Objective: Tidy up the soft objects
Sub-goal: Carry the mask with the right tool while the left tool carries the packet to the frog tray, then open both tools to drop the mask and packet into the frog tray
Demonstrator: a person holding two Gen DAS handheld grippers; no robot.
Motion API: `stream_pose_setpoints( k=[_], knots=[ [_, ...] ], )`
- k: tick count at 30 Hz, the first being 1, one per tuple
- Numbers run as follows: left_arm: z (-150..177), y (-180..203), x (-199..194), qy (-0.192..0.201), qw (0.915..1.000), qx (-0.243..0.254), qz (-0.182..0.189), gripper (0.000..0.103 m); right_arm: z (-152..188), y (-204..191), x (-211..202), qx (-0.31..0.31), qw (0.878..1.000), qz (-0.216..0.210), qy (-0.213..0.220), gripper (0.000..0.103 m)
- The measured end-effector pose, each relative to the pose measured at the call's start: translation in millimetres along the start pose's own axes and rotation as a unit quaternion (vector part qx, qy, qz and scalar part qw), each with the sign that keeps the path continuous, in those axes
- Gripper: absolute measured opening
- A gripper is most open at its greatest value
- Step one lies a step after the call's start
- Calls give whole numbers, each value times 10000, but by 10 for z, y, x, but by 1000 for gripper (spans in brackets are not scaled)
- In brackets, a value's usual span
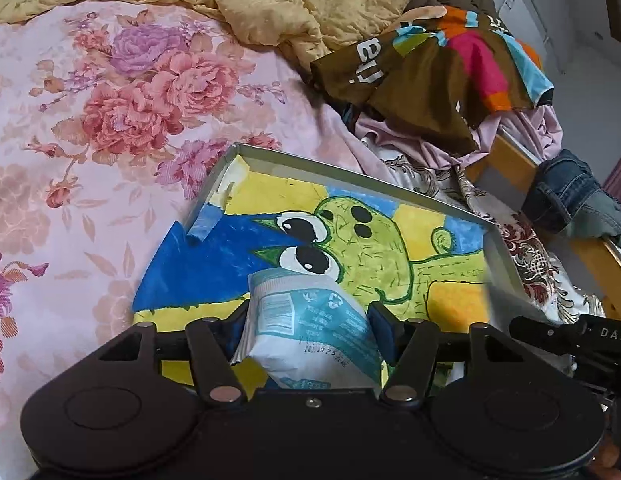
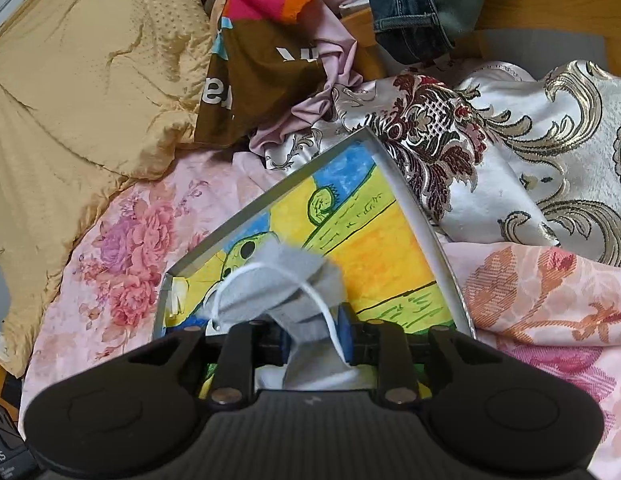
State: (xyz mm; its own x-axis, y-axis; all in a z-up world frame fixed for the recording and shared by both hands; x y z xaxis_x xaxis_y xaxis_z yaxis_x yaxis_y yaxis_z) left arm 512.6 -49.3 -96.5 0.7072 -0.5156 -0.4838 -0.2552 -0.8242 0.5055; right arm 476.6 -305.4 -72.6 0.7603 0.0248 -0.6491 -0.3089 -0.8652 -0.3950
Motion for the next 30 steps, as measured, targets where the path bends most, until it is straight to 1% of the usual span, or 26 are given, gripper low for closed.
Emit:
stream_pose_setpoints(
  k=[2,4,5,7,9,11,13,16,17,18,19,22,24,26,30],
  knots=[
    [11,-29,23,-21,10000,-64,31,65,10,1,8,-15,10000,27,-11,34],
    [25,-53,44,-44,9999,-153,47,69,6,8,9,-9,10000,53,10,41],
    [31,-62,53,-59,9998,-187,51,70,7,8,3,-1,10000,40,14,43],
    [42,-63,64,-100,9996,-234,115,80,3,3,-12,-8,10000,25,27,52],
    [46,-59,60,-101,9992,-317,224,86,-12,-8,-33,-10,10000,6,44,58],
    [36,-68,35,-53,9989,-403,248,87,-24,-25,-68,-9,10000,-29,90,62],
    [26,-77,13,-59,9986,-467,234,87,-36,-46,-106,-6,9999,-54,127,69],
    [1,-66,-68,-33,9985,-519,188,89,-44,-80,-182,-35,9997,-147,186,75],
    [-17,-43,-106,-6,9986,-486,185,91,-46,-94,-215,-57,9996,-165,216,77],
    [-42,-12,-159,51,9990,-414,163,97,-48,-102,-261,-91,9995,-172,267,80],
    [-65,20,-210,129,9993,-331,129,100,-52,-112,-320,-155,9991,-177,349,84],
    [-131,190,-394,337,9992,116,159,101,-77,-173,-521,-452,9967,-141,654,89],
    [-164,285,-522,450,9984,334,85,102,-92,-212,-681,-655,9937,-115,898,92],
    [-188,358,-674,556,9976,416,15,102,-89,-246,-843,-833,9901,-105,1126,95],
    [-200,495,-962,680,9968,418,-10,102,-22,-315,-1164,-1150,9821,-120,1485,101]
  ],
)
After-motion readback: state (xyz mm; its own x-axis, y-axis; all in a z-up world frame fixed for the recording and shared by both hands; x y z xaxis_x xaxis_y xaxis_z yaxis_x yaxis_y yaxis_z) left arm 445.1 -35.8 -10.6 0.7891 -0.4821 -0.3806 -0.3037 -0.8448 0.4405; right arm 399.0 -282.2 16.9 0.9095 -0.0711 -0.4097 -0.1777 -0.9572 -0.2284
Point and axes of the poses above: each gripper's, at about its wrist camera, not at the fingertips, and x roughly the way its jaws point, y to its right, z to its underside, the point moved 8 cm from there along x, roughly the way its jaws point, and after that the axes turned 11 degrees about z, right-handed, at the moved point
